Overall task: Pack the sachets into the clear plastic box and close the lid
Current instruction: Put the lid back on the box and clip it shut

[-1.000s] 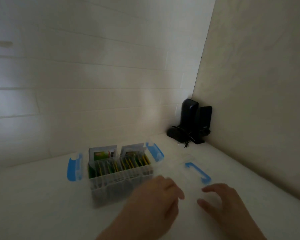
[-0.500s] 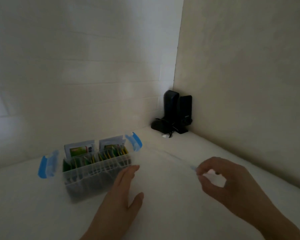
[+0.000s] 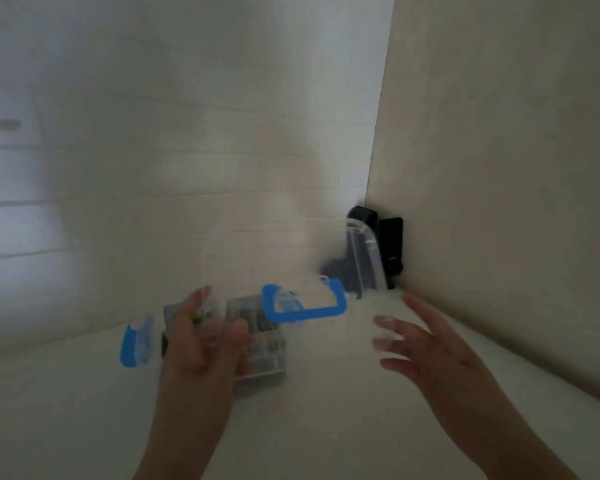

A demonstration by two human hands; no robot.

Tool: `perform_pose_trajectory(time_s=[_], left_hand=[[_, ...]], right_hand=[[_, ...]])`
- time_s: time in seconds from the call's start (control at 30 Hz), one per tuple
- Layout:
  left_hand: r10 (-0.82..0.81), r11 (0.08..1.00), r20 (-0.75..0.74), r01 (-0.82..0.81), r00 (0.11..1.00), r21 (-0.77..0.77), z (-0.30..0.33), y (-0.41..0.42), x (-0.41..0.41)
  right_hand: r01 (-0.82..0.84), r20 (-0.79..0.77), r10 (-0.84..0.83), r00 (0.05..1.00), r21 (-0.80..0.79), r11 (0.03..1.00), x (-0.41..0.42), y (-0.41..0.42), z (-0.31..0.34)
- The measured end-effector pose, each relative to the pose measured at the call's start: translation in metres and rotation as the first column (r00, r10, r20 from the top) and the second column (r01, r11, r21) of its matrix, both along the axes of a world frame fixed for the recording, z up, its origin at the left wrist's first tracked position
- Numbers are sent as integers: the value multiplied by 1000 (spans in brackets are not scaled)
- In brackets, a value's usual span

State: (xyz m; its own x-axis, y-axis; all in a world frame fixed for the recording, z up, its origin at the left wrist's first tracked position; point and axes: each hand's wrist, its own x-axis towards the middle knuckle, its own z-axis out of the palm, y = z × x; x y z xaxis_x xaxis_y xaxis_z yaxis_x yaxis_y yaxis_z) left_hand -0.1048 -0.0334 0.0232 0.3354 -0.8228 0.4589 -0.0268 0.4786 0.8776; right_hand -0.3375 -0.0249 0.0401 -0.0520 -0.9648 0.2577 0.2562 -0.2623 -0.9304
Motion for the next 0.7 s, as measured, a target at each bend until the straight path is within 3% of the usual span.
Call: perform_pose_trajectory(time_s=[0.1, 0.2, 0.27, 0.33, 0.4, 0.43, 0.57, 0.7], left_hand=[[248, 968, 183, -251, 951, -9, 5, -5, 29], [367, 916, 372, -402, 852, 17, 13, -11, 55], [336, 892, 459, -435, 822, 125, 14, -18, 68], [267, 863, 549, -450, 792, 231, 12, -23, 75], [219, 846, 490, -415, 844, 336, 9, -25, 76], [208, 847, 407, -372, 889, 380, 8, -24, 75], [127, 875, 147, -180, 981, 449, -2, -26, 74], [105, 883, 72, -126, 992, 453, -7, -20, 72]], right_hand=[[-21, -239, 23, 971, 12, 1000, 38, -22, 3], [33, -481, -26, 876, 6, 999, 66, -51, 9], [109, -628, -121, 768, -58, 992, 78, -68, 10], [173, -775, -206, 597, -126, 977, 87, -81, 8], [192, -841, -230, 491, -153, 969, 91, -88, 4], [191, -846, -229, 482, -153, 970, 92, -91, 3], [110, -739, -41, 672, 45, 993, 94, -93, -2], [-18, -482, 126, 867, 222, 975, 94, -80, -9]])
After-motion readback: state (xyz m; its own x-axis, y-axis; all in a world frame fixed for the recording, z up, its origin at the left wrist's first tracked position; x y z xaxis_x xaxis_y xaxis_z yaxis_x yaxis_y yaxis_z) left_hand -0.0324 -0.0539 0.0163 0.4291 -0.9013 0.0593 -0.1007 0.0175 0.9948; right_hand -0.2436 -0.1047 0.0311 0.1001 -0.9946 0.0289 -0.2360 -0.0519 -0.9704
